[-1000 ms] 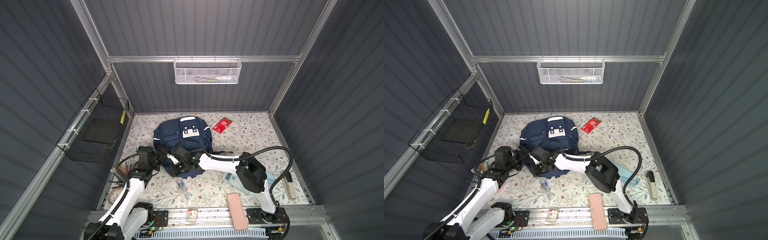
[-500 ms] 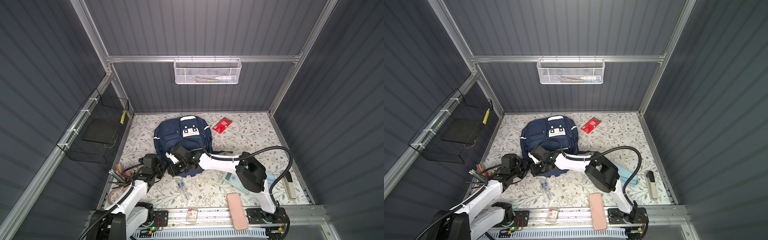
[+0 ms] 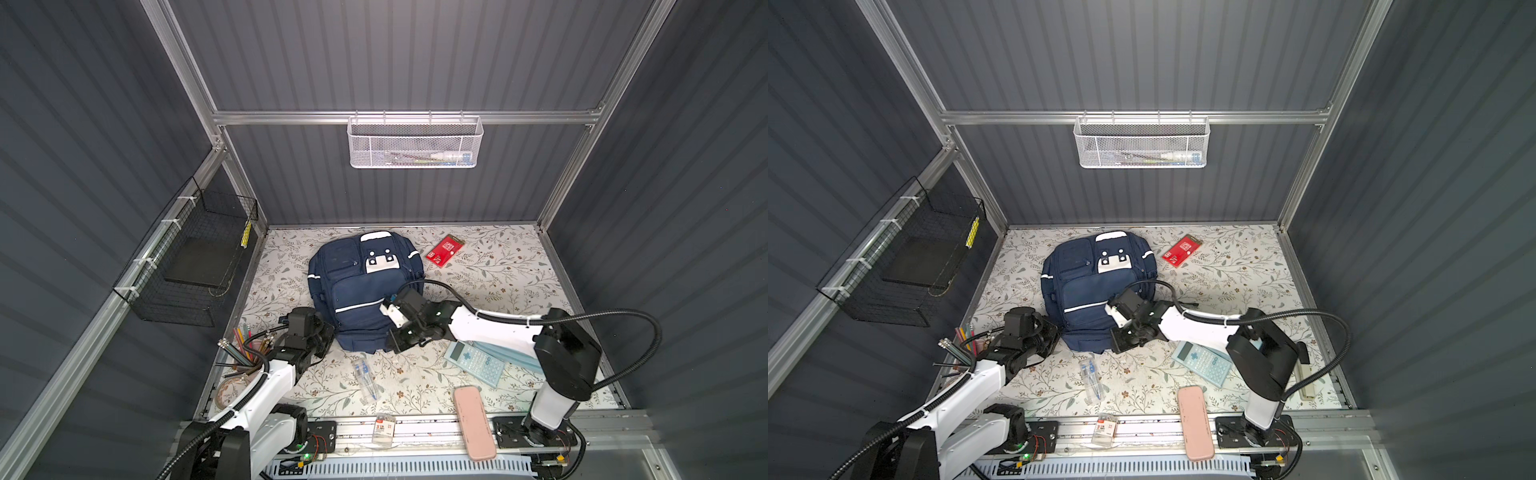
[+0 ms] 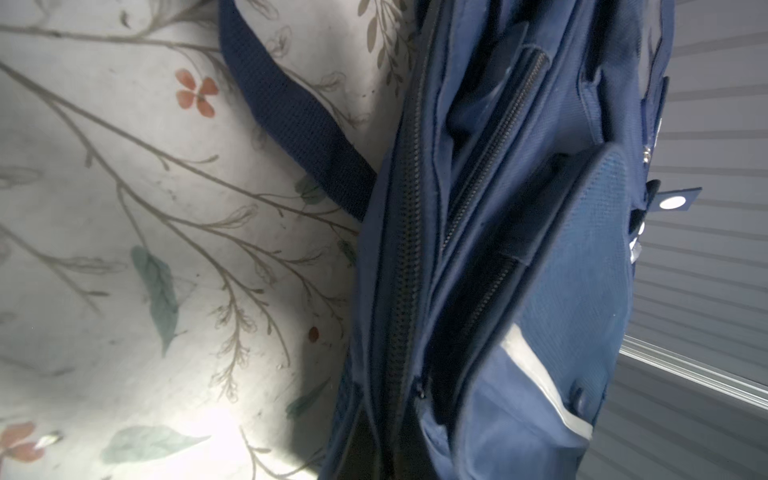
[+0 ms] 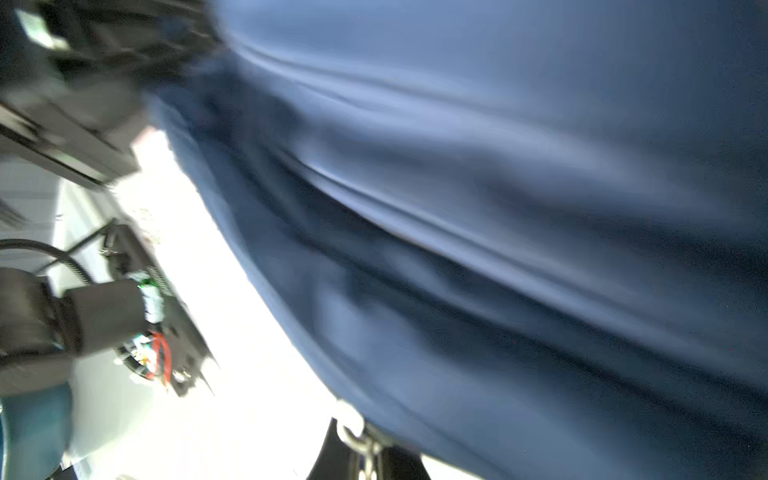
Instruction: Pack the student bag
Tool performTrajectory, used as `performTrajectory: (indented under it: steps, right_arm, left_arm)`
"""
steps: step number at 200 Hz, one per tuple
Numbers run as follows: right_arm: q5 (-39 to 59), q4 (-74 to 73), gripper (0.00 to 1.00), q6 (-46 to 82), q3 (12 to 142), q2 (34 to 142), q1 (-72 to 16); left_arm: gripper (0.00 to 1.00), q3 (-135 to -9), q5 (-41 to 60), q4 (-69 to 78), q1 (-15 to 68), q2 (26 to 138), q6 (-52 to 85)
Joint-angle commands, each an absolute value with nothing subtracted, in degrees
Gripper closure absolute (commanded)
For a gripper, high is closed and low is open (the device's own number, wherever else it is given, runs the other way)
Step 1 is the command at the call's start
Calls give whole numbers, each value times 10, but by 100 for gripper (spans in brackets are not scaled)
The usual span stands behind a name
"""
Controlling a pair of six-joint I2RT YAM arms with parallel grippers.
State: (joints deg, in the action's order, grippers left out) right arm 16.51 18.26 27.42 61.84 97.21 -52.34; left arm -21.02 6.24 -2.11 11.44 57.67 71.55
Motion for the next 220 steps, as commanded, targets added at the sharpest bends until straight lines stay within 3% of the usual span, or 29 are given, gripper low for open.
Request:
performTrajectory:
  steps: [1,35,75,100,119,154,187,220]
  right_arm:
    - [146,241,100,248,554,923,-470]
    - [153,234,100,213,519,896,-372]
    - [141,253,100,204,543,883,-404]
    - [124,248,100,235,558,887,-460]
    - [120,226,100,278,582,910,-507]
    - [123,125,100,351,671,999,-566]
    - [100,127,100,361,801,1094,-597]
    - [125,93,100,398,820,1125,-573]
  left_arm:
    - [100,-238,46,-30,111,580,693]
    - [100,-251,42,-35,111,584,690]
    - [99,-276,47,-26,118,603,691]
    - [35,-298,33,-36,119,607,680]
    - [12,-315,30,-47,121,598,685]
    - [0,-334,11,-116,146,561,706]
    - [0,-356,-17,-198,153,551,707]
    - [0,-364,-13,-232,154,543,707]
